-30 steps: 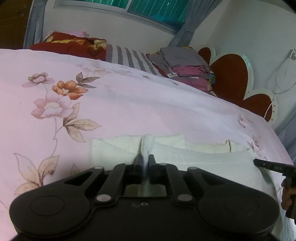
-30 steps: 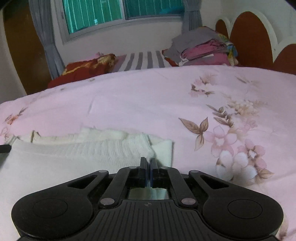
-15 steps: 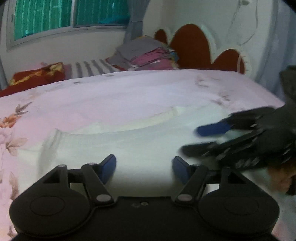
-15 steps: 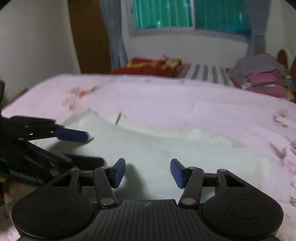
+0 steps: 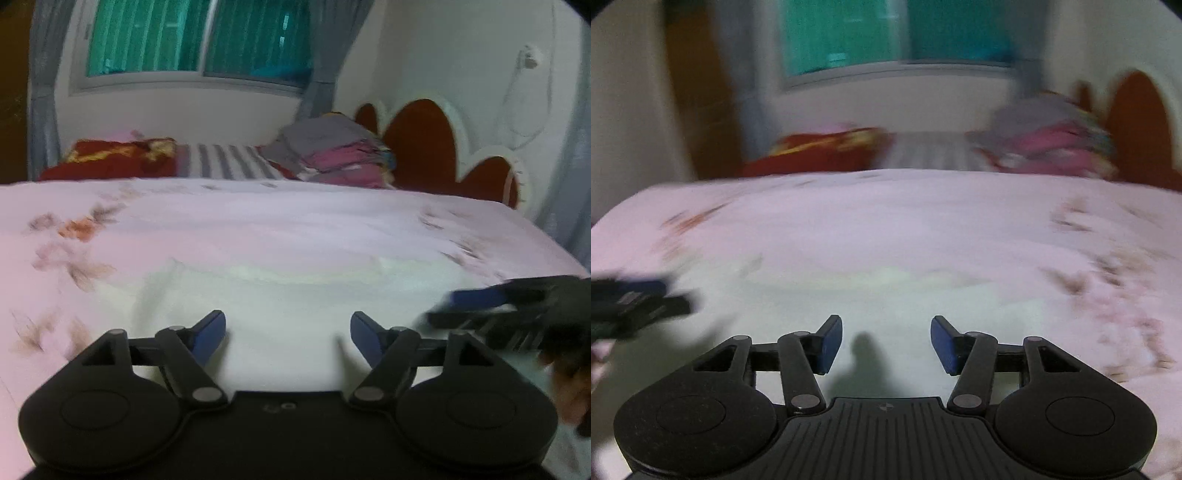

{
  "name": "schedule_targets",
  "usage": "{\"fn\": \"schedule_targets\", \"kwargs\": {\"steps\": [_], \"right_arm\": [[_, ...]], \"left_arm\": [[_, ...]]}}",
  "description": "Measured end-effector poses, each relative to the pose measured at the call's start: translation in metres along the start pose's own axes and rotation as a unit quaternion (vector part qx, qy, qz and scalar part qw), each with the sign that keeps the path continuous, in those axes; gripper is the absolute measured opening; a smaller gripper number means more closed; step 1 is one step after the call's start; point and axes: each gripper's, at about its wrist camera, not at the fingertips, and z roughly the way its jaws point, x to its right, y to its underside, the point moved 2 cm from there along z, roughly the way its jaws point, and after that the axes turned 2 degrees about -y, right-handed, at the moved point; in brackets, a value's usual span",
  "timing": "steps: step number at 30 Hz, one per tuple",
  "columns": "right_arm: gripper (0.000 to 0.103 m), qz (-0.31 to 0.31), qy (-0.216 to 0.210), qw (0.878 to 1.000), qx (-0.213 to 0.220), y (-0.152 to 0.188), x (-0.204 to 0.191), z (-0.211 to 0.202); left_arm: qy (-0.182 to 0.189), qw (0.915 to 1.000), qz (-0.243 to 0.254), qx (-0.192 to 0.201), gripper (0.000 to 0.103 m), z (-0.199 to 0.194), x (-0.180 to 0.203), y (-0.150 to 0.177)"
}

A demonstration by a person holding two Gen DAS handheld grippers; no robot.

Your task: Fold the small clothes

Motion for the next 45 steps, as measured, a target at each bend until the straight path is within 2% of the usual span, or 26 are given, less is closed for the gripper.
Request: {"fn": "schedule_targets", "kwargs": {"steps": [3,5,6,9,11,12,14,15,18,20,22,25,29,30,32,35,38,41,45], "right_arm": [[0.054,-0.052,-0.039,0.998,-0.018,0.021,-0.034,-0.003],[0.054,-0.066,-0.02,0.997,-0.024,0.031,-0.04,-0.001],[0.054,-0.063,-0.005,0.998,-0.021,0.033,-0.036,-0.003],[0.054,-0.008,0.103,0.994,-0.016,0.033,0.002,-0.009],[0.054,0.038,0.123,0.991,-0.026,0.034,0.031,-0.013],[0.054,0.045,0.119,0.991,-0.029,0.033,0.034,-0.016],[0.054,0.032,0.119,0.992,-0.023,0.028,0.023,-0.027],[0.054,0.029,0.104,0.994,-0.014,0.024,0.015,-0.031],[0.054,0.001,0.051,0.999,-0.016,0.029,-0.023,-0.038],[0.054,-0.03,0.033,0.998,-0.038,0.04,-0.047,-0.031],[0.054,-0.043,0.062,0.995,-0.058,0.052,-0.049,-0.021],[0.054,-0.013,0.084,0.995,-0.055,0.053,-0.046,-0.032],[0.053,-0.012,0.018,0.999,-0.035,0.062,-0.071,-0.064],[0.034,-0.014,0.004,0.999,-0.038,0.069,-0.08,-0.07],[0.02,-0.004,-0.013,0.998,-0.053,0.084,-0.088,-0.074],[0.02,0.016,-0.022,0.998,-0.048,0.097,-0.098,-0.08],[0.018,0.028,-0.041,0.998,-0.045,0.099,-0.108,-0.077],[0.016,0.04,-0.046,0.996,-0.059,0.102,-0.113,-0.072],[0.016,0.01,-0.043,0.997,-0.057,0.104,-0.116,-0.076]], "left_arm": [[0.0,0.9995,0.017,-0.026,0.073,0.006,0.015,0.015],[-0.016,0.9989,0.026,-0.036,0.071,0.012,0.007,0.021],[-0.024,0.999,0.023,-0.031,0.071,0.01,-0.002,0.022],[-0.053,0.9983,-0.004,-0.025,0.07,-0.003,-0.032,0.023],[-0.059,0.9977,-0.021,-0.027,0.068,-0.012,-0.04,0.02],[-0.062,0.9974,-0.028,-0.022,0.068,-0.017,-0.038,0.018],[-0.045,0.9985,-0.032,-0.008,0.07,-0.028,-0.024,0.017],[-0.036,0.9989,-0.028,-0.007,0.07,-0.03,-0.014,0.019],[-0.022,0.9993,0.005,-0.031,0.07,-0.027,0.018,0.034],[-0.036,0.9971,0.025,-0.062,0.071,-0.017,0.027,0.045],[-0.043,0.9972,0.023,-0.058,0.07,-0.02,0.025,0.05],[-0.043,0.9979,0.006,-0.048,0.069,-0.04,0.02,0.048],[-0.036,0.999,0.0,-0.028,0.067,-0.071,0.033,0.06],[-0.037,0.999,-0.002,-0.027,0.067,-0.076,0.037,0.064],[-0.042,0.9988,-0.012,-0.022,0.067,-0.088,0.041,0.075],[-0.042,0.9985,-0.024,-0.028,0.067,-0.091,0.045,0.088],[-0.048,0.9978,-0.025,-0.038,0.06,-0.086,0.045,0.094],[-0.046,0.9975,-0.033,-0.041,0.061,-0.086,0.037,0.097],[-0.065,0.9967,-0.031,-0.037,0.065,-0.096,0.03,0.098]]}}
